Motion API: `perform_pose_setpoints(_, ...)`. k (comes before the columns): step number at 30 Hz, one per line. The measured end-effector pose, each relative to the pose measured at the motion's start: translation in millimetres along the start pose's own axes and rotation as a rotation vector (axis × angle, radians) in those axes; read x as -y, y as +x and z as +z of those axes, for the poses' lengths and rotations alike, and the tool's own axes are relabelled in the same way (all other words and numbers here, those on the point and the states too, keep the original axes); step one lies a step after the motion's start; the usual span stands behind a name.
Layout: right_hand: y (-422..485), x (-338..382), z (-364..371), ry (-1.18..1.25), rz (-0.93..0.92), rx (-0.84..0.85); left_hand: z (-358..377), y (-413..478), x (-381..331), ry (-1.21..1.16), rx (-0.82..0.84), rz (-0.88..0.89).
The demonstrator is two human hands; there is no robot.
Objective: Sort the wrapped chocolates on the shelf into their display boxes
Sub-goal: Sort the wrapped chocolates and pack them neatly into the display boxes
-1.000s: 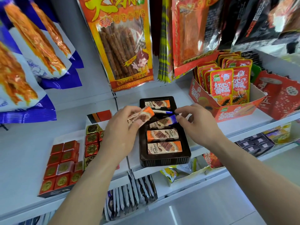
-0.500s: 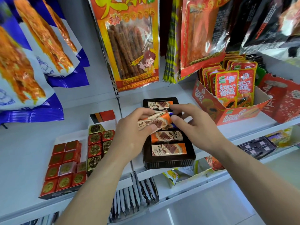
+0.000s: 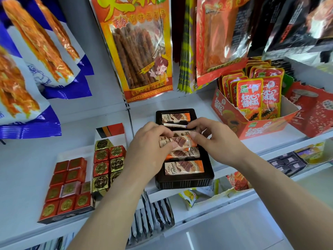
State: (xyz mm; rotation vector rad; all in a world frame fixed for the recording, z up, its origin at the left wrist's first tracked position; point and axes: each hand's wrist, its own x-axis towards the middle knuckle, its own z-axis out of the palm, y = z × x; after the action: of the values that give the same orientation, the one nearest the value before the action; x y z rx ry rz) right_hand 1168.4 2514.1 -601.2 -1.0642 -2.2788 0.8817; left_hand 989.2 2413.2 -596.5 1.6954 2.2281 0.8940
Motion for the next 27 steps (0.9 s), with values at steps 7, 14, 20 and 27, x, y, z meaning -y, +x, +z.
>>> perform_pose_setpoints(7,-0.6,-4.8,0.2,-0.183,-0.046,0.052,-5.6,-1.7,10.1,0.050,0.104,0.019)
perform_pose_setpoints(14,-7.5,1.2,-1.6,-0.177,-0.125,0.103,-8.1,-4.1,7.3,0.001,0.020,-0.002)
perform_pose_setpoints(20,-7.6,-1.3,-3.4,-0.144,-0.105,0.082,-10.1,-6.8,8.8,0.010,0.134,-0.002)
perform_pose_setpoints(27,-1.9,-5.3,-5.7,-0.100,-0.041,-0.013,-18.2,-10.1,9.5,-0.099,0.160,-0.020)
